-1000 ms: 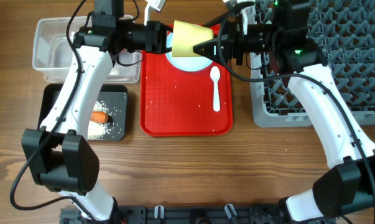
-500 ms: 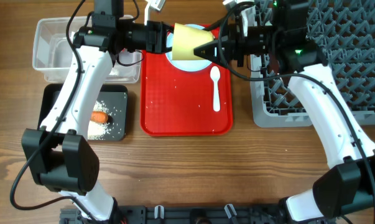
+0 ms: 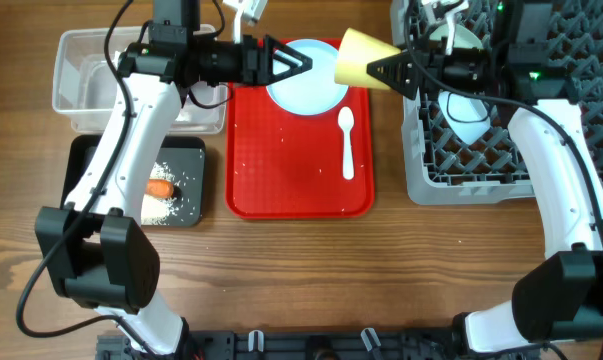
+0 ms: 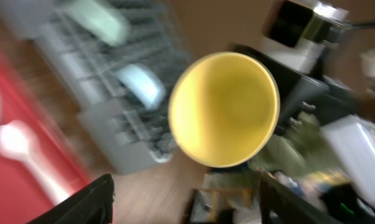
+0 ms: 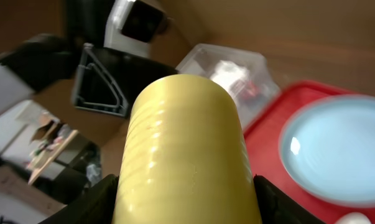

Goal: Sort waste into correct bins and load items into the dishwasher rack
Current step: 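Place the yellow cup in the rack with the right gripper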

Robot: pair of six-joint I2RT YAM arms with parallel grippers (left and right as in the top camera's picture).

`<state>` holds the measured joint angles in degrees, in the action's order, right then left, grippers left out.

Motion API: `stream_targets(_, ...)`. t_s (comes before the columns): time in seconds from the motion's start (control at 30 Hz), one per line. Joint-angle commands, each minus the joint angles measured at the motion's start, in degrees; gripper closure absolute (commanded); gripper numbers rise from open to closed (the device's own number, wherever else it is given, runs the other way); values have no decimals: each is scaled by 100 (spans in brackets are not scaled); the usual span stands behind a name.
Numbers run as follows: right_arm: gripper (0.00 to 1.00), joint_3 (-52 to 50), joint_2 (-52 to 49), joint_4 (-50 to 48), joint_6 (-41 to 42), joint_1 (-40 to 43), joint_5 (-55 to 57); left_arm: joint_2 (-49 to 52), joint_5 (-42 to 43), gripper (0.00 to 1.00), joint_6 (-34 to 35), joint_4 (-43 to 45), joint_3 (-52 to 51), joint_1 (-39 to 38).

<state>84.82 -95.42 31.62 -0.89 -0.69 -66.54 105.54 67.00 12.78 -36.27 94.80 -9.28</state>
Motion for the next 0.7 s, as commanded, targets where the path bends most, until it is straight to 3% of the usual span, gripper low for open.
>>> stream_targets(0.0,62,35,160,568,140,-2,1694,-9,-2369,15,-37,-511,39,4)
stream_targets(0.03,62,42,216,800,205,-4,2155,-9,-3051,0,-37,-734,39,4)
stream_targets(0.13,62,295,450,1668,297,-2,3707,-9,-4271,0,-37,-859,39,7)
stream_targets(0.23,62,911,627,2651,459,26,5104,-9,-4382,0,-39,-850,39,7)
stream_targets(0.37,62,1582,634,3652,717,518,6157,-9,-4461,0,-37,-852,39,7)
stream_targets(0.47,61,1582,614,4159,728,1224,6522,-9,-4461,0,-37,-852,39,7)
stream_targets(0.67,61,1429,407,4280,634,2234,6535,-9,-4463,0,-37,-852,39,7)
